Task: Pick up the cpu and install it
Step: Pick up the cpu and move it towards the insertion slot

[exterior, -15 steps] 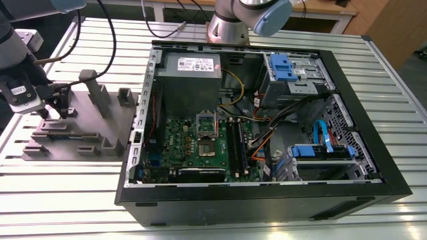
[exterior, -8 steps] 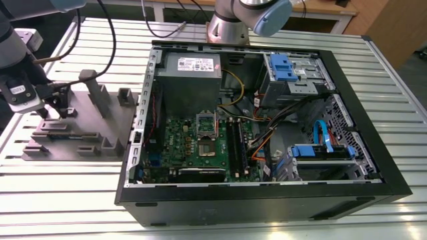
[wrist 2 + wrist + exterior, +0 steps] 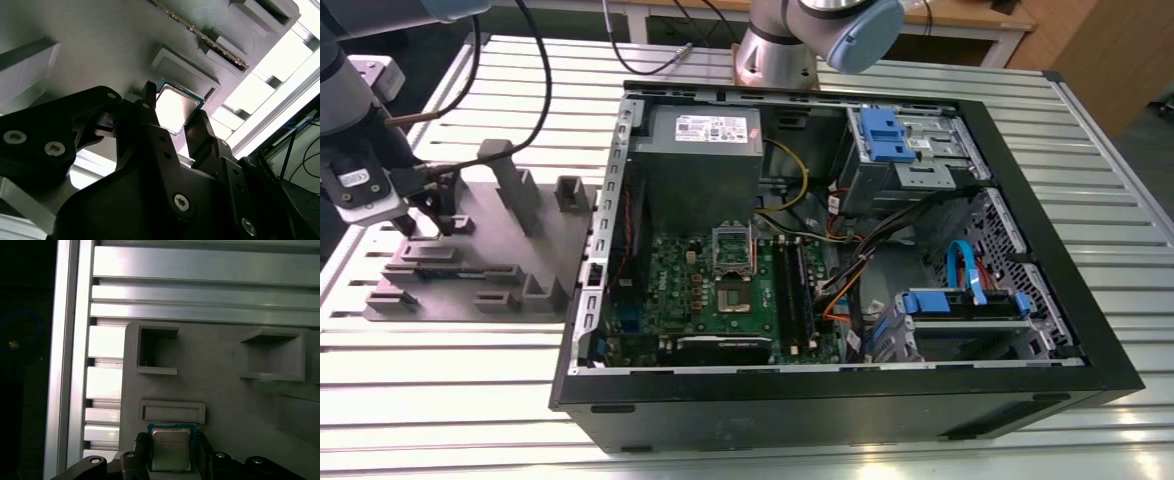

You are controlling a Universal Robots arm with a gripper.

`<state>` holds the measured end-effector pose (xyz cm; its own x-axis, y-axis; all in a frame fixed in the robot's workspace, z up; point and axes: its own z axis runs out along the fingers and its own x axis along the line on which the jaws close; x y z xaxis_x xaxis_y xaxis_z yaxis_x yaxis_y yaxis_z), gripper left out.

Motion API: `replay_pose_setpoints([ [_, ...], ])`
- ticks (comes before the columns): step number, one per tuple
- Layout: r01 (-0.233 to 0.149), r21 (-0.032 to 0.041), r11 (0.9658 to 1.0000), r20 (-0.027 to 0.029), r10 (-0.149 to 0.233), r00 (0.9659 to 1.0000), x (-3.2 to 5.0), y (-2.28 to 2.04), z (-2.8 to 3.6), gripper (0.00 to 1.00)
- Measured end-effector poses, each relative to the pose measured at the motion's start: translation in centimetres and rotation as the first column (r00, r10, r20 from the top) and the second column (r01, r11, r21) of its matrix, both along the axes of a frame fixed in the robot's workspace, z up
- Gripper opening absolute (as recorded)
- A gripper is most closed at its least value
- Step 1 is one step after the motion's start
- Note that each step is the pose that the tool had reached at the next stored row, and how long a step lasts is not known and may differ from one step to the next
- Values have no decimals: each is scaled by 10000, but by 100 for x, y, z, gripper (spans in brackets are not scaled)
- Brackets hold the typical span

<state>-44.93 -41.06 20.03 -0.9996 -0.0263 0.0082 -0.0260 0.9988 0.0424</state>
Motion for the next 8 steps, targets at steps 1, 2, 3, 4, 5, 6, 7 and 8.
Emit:
replay_pose_setpoints([
  [1, 0, 0, 10000, -1, 0, 10000, 0, 0, 17, 47],
  [2, 0, -1, 10000, -1, 0, 10000, 0, 0, 30, 47],
  [3, 0, -1, 10000, -1, 0, 10000, 0, 0, 32, 47],
  [4, 0, -1, 10000, -1, 0, 10000, 0, 0, 34, 47],
  [5, 0, -1, 10000, -1, 0, 10000, 0, 0, 36, 47],
  [6, 0, -1, 10000, -2, 0, 10000, 0, 0, 39, 47],
  [7, 0, -1, 10000, -1, 0, 10000, 0, 0, 41, 47],
  [8, 0, -1, 10000, -1, 0, 10000, 0, 0, 43, 47],
])
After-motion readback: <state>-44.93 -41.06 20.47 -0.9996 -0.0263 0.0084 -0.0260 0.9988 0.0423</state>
